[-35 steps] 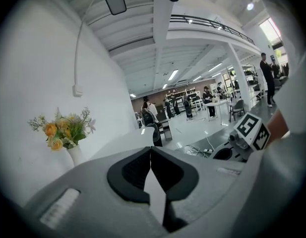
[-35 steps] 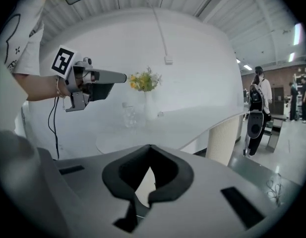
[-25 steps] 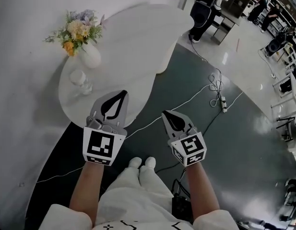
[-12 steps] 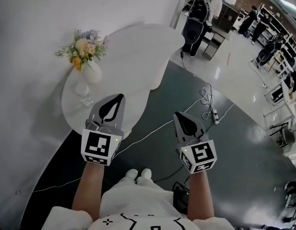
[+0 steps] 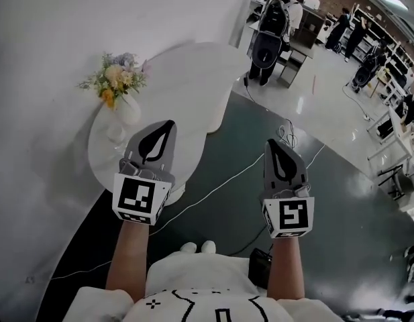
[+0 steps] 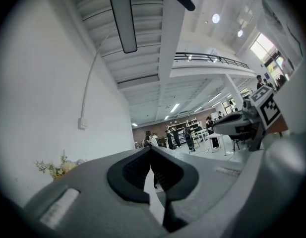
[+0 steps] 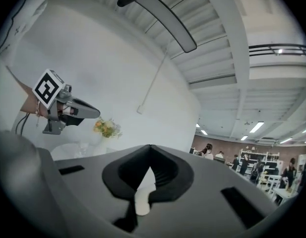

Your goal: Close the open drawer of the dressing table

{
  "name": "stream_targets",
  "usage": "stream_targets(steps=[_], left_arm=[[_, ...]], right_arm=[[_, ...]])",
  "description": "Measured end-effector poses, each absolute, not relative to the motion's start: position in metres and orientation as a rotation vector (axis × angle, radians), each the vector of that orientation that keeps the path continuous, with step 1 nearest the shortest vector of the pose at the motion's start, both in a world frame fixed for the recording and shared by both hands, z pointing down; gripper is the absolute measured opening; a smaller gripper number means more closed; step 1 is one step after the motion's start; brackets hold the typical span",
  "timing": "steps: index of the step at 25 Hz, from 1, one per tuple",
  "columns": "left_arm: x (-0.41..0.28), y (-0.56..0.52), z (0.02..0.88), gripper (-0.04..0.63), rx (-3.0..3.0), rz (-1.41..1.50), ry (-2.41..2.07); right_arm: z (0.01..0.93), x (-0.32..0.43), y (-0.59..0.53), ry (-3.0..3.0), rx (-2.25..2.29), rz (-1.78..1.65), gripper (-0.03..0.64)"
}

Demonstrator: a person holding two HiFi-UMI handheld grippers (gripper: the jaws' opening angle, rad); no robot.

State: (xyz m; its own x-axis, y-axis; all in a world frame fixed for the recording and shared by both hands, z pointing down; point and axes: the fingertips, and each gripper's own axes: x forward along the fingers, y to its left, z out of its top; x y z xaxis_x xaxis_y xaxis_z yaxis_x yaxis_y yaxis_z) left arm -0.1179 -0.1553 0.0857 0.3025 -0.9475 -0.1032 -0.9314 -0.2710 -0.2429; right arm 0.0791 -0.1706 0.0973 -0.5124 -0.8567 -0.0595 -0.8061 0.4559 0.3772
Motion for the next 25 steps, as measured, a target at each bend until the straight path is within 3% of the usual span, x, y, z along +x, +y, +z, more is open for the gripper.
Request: stream_targets(steps=[25], left_arm=[[-0.103, -0.165, 0.066, 0.017, -2.328, -0.036, 1.640]], right_arm=[[0.092, 0.095, -0.180, -2.518, 1.495, -0.493, 0.000]])
